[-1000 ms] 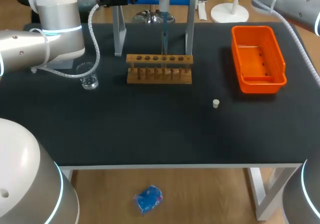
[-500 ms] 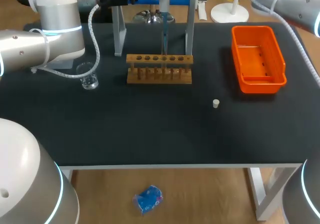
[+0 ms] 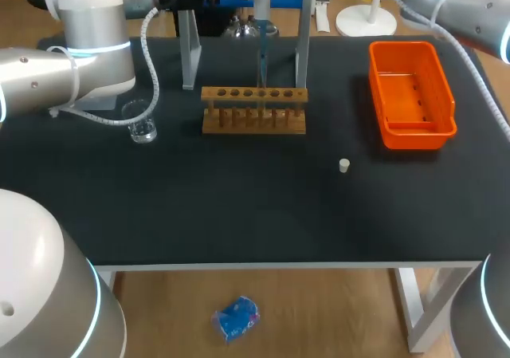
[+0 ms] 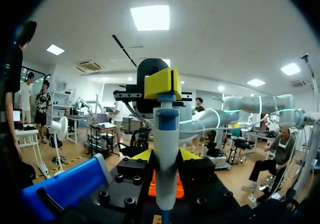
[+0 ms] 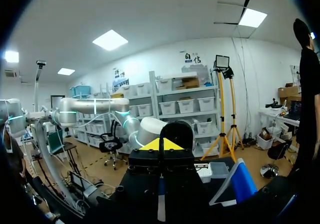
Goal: Invert the test tube, pick up the pipette, mount the tip to pipette, aspirate from beaker and dispense into the tube, eject the tip, return the pipette, and cap with the stopper.
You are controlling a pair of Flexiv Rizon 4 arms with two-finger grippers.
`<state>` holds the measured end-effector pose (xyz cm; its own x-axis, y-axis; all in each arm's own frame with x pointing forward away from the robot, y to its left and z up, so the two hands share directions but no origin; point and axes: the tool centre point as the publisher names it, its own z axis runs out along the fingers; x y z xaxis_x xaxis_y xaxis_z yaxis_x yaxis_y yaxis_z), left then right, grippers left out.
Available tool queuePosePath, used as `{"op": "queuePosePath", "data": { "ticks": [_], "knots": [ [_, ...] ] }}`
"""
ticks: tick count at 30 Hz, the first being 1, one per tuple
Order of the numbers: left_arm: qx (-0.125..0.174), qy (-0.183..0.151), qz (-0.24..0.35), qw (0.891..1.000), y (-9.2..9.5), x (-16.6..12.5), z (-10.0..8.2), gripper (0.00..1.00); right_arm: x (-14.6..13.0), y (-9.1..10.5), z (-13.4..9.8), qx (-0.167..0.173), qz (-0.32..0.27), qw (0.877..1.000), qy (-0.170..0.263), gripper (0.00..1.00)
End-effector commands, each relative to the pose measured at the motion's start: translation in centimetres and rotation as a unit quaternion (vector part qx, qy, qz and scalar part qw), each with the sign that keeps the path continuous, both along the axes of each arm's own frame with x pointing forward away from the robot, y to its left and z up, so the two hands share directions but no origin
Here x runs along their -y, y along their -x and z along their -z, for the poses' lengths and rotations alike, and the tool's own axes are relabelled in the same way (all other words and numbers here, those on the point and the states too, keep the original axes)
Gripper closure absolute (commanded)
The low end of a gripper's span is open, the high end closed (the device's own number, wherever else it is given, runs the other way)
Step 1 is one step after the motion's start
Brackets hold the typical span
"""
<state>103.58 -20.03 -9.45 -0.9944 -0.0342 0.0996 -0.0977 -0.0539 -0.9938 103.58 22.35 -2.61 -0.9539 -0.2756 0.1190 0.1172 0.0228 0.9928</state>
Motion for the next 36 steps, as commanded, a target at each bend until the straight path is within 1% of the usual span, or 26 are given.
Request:
{"op": "queuePosePath", "data": {
  "ticks": [1, 18, 36],
  "knots": [
    [0.0, 0.001, -0.001, 1.0, 0.0, 0.0, -0.4, 1.0, 0.0, 0.0, 0.7, -0.002, -0.001, 1.0, 0.0, 1.0],
    [0.0, 0.001, -0.001, 1.0, 0.0, 0.0, -0.4, 1.0, 0.0, 0.4, 1.2, -0.009, 0.001, 1.0, -0.005, 1.0],
    [0.0, 0.001, -0.001, 1.0, 0.0, 0.0, -0.4, 1.0, -0.1, 0.1, -0.2, 0.006, 0.001, 1.0, -0.004, 1.0]
  ]
}}
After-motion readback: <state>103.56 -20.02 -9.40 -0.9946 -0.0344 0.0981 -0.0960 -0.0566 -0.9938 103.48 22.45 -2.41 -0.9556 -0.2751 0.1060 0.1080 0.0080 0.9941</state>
